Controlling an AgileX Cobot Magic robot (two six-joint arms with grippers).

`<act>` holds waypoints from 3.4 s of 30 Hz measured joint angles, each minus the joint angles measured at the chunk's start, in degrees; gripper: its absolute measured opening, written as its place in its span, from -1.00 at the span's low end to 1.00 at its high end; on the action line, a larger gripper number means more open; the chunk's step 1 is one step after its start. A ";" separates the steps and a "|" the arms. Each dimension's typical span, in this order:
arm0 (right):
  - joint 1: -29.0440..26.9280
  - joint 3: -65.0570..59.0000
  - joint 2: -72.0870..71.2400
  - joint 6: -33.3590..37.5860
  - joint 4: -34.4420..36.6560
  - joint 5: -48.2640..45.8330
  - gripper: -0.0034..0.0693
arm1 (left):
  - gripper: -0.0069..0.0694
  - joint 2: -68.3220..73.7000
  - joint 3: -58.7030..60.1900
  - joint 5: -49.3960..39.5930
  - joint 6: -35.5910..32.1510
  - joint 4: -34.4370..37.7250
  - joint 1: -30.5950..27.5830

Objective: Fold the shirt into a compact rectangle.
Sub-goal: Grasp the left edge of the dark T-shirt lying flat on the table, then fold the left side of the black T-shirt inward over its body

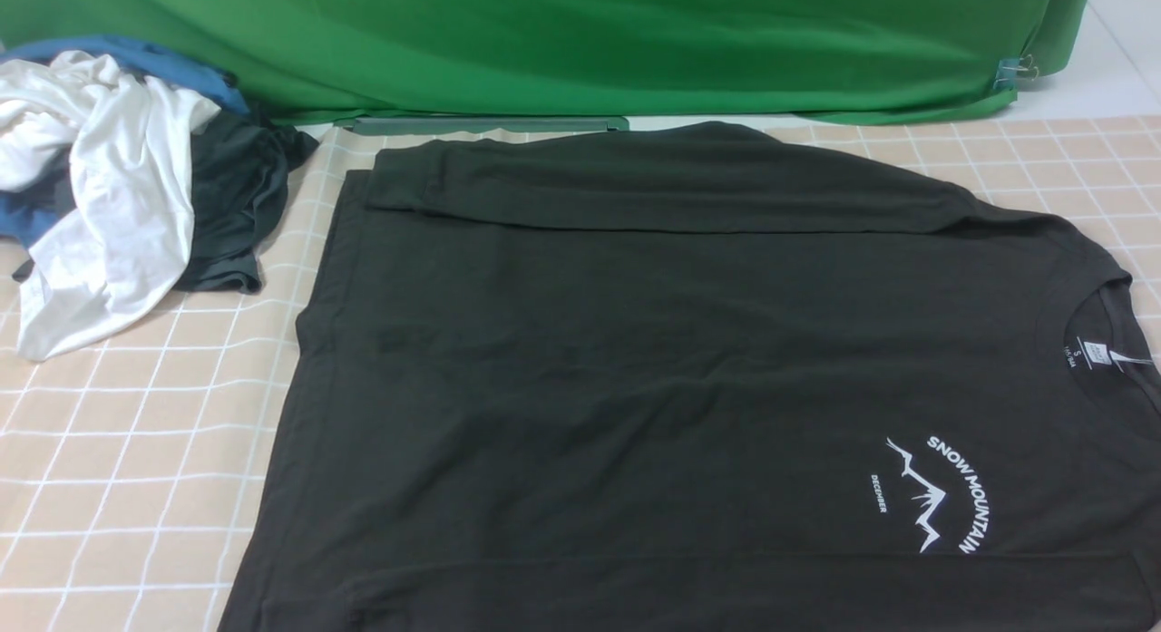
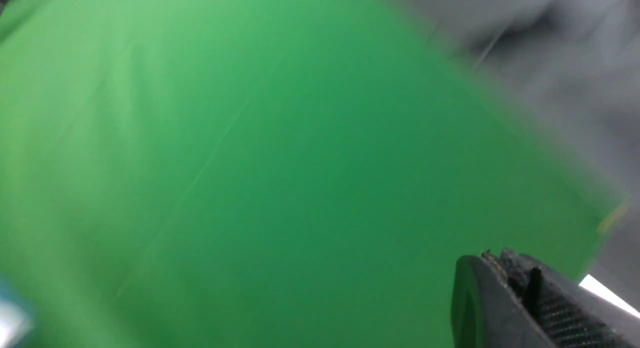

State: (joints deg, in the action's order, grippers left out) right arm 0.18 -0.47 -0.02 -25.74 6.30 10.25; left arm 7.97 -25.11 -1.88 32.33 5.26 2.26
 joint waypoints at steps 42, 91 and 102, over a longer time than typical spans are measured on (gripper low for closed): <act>32.64 46.49 49.71 20.01 0.03 -40.73 -0.78 | 0.37 76.73 -10.56 -38.59 -18.93 -7.27 19.35; 32.70 46.67 49.71 19.97 0.03 -40.42 -0.64 | -0.73 84.13 -45.63 -51.55 -16.79 -24.19 18.61; 32.75 46.67 49.71 19.90 0.03 -41.09 -0.60 | -0.72 94.42 -51.12 -46.62 -19.45 -20.74 12.19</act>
State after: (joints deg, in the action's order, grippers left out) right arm 32.93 46.20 49.69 -5.84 6.34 -30.83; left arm 102.39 -76.23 -48.50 12.89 -15.48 14.45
